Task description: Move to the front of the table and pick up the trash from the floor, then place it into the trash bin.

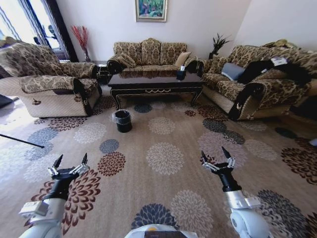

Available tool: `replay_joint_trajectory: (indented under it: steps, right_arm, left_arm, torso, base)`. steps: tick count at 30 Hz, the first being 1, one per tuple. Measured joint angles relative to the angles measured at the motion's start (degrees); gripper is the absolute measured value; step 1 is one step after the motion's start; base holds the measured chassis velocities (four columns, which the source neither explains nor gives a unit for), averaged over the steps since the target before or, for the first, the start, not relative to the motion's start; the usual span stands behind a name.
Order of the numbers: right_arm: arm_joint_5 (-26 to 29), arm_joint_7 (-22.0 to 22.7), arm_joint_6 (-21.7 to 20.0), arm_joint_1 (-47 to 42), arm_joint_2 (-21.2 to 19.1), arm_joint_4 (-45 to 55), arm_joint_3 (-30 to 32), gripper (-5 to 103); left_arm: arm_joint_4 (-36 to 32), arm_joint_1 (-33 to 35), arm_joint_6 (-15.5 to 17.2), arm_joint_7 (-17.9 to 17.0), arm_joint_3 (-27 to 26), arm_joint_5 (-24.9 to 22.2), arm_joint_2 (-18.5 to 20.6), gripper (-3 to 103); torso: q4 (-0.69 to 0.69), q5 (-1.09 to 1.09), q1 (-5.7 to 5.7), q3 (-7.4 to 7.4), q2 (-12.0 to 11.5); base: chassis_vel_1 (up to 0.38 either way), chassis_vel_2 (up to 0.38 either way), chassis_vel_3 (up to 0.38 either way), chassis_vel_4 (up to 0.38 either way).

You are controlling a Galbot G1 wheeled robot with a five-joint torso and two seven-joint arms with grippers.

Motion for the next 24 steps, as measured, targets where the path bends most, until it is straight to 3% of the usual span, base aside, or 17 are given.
replay_joint_trajectory:
  steps: [24]
  right_arm:
    - [0.0,0.0,0.0,0.0,0.0,0.0,0.0,100]
  left_arm:
    - [0.0,0.0,0.0,0.0,0.0,0.0,0.0,100]
  torso:
    - [0.0,0.0,2.34,3.32,5.7]
  base:
    - [0.0,0.0,0.0,0.0]
